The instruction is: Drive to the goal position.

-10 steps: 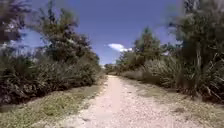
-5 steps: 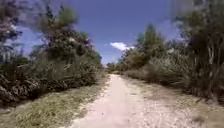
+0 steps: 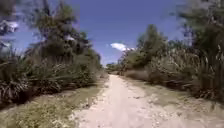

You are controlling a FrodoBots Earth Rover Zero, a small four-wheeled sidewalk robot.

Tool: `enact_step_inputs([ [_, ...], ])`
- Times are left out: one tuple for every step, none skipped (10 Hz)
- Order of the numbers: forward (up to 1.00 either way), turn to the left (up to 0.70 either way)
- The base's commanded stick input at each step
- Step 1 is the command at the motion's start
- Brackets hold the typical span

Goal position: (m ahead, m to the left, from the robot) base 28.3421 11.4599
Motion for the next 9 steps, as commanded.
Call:
enact_step_inputs([
  [0.70,-0.02],
  [0.70,0.00],
  [0.70,0.00],
  [0.70,0.00],
  [0.70,0.00],
  [0.70,0.00],
  [0.70,0.00],
  [0.70,0.00],
  [0.70,0.00],
])
